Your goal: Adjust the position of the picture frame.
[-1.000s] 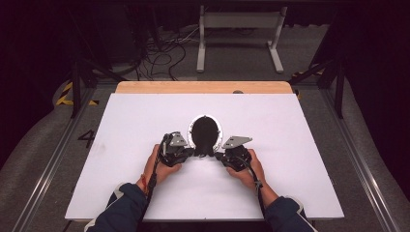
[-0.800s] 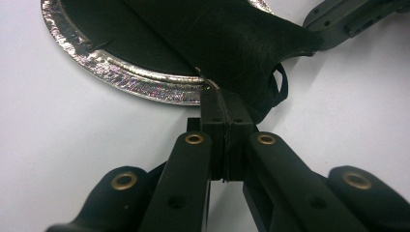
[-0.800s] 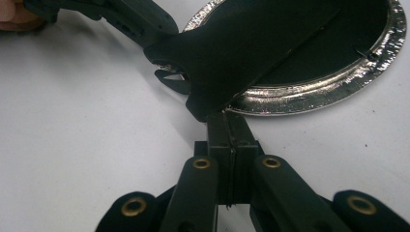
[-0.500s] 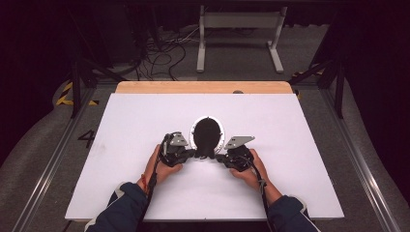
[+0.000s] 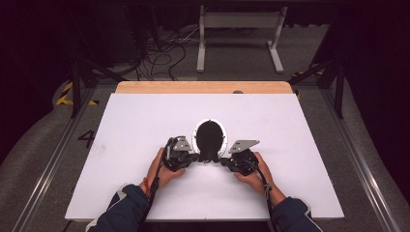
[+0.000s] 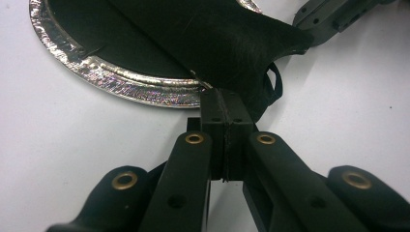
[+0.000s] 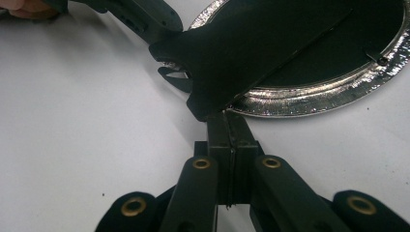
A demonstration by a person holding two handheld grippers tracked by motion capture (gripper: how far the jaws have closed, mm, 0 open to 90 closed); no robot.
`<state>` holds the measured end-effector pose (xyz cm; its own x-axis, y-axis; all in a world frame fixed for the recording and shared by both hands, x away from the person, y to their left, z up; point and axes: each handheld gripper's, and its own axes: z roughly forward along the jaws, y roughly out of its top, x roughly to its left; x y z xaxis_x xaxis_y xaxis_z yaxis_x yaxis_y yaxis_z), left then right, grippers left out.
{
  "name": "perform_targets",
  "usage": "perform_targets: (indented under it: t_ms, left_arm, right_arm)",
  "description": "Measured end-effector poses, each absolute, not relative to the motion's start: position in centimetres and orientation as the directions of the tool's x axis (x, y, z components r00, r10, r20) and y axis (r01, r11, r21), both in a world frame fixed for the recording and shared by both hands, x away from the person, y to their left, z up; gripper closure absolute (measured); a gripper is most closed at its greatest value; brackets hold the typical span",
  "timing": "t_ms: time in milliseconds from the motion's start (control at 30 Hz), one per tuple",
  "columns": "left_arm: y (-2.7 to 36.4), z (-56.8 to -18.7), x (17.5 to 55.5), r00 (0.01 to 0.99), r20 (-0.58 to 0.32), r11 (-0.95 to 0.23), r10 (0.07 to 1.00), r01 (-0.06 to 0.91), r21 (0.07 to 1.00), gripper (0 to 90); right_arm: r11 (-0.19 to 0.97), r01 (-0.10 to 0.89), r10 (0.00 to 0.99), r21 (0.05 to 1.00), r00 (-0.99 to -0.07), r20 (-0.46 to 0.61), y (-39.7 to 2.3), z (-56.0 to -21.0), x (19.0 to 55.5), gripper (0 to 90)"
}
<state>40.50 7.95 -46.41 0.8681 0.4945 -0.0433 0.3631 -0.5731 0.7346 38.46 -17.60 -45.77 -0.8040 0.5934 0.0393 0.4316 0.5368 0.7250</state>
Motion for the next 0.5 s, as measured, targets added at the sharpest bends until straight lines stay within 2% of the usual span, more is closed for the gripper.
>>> perform_targets:
  t_ms: [167,233,500]
  left_arm:
    - [8.0,-46.3,40.5,0.874,-0.031,-0.575,0.485,0.346,0.742,90.0]
    - [8.2,-46.2,40.5,0.876,-0.044,-0.567,0.48,0.348,0.747,89.3]
    - [10.7,-44.3,39.8,0.88,0.002,-0.533,0.475,0.286,0.796,76.0]
  right_arm:
    - [0.551,0.422,0.589,0.72,-0.808,0.023,-17.6,-45.7,38.4,90.0]
    - [0.556,0.421,0.591,0.717,-0.807,0.016,-17.6,-45.6,38.3,86.0]
    - [0.517,0.43,0.615,0.74,-0.788,0.028,-19.4,-44.7,38.2,79.4]
